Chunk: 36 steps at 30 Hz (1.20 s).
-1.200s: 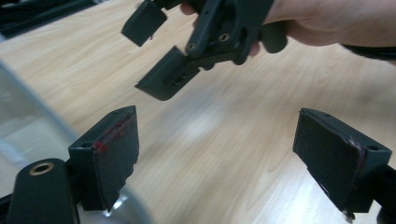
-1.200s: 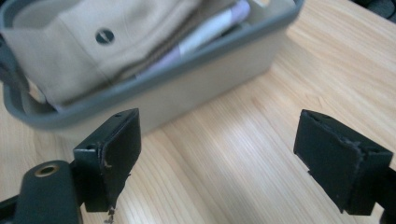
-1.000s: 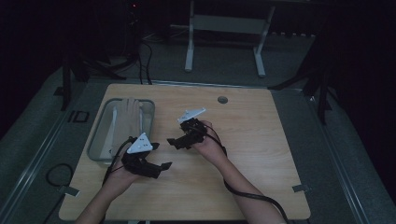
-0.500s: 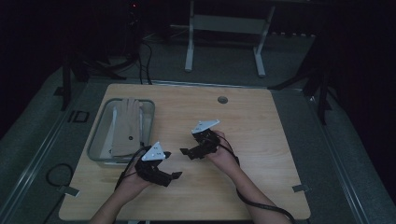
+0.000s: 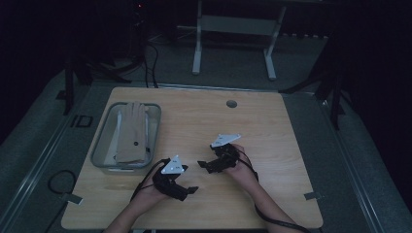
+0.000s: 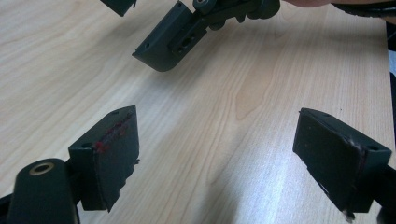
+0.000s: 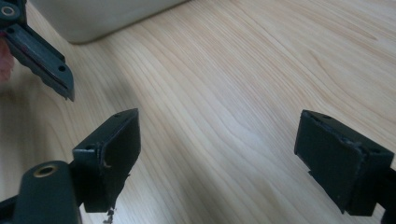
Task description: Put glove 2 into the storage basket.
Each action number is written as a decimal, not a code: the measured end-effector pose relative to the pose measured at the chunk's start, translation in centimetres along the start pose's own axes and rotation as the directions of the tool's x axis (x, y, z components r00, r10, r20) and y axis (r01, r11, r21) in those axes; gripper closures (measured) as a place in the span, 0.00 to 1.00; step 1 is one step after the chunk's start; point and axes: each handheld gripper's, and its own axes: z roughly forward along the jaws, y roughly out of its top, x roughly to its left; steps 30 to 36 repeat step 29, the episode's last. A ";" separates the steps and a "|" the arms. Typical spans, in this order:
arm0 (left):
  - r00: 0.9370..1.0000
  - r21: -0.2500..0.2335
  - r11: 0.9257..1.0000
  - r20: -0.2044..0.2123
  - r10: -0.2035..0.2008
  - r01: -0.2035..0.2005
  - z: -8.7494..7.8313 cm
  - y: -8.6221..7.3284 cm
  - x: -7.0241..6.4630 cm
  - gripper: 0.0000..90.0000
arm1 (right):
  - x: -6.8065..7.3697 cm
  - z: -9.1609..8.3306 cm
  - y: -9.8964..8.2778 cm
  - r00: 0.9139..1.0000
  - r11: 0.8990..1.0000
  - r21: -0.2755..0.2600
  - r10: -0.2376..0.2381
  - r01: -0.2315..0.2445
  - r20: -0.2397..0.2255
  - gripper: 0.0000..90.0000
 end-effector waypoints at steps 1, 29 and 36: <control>1.000 -0.001 1.000 0.006 -0.004 0.004 0.3 0.0 -0.1 0.16 | 0.0 -0.1 -0.3 1.000 1.000 0.003 0.002 -0.002 0.003 0.16; 0.997 -0.022 0.999 0.060 0.041 -0.040 2.7 -0.3 -1.3 0.16 | -1.2 -3.3 -5.2 0.997 0.999 -0.032 0.020 -0.018 0.080 0.15; 0.997 -0.022 0.999 0.060 0.041 -0.040 2.7 -0.3 -1.3 0.16 | -1.2 -3.3 -5.2 0.997 0.999 -0.032 0.020 -0.018 0.080 0.15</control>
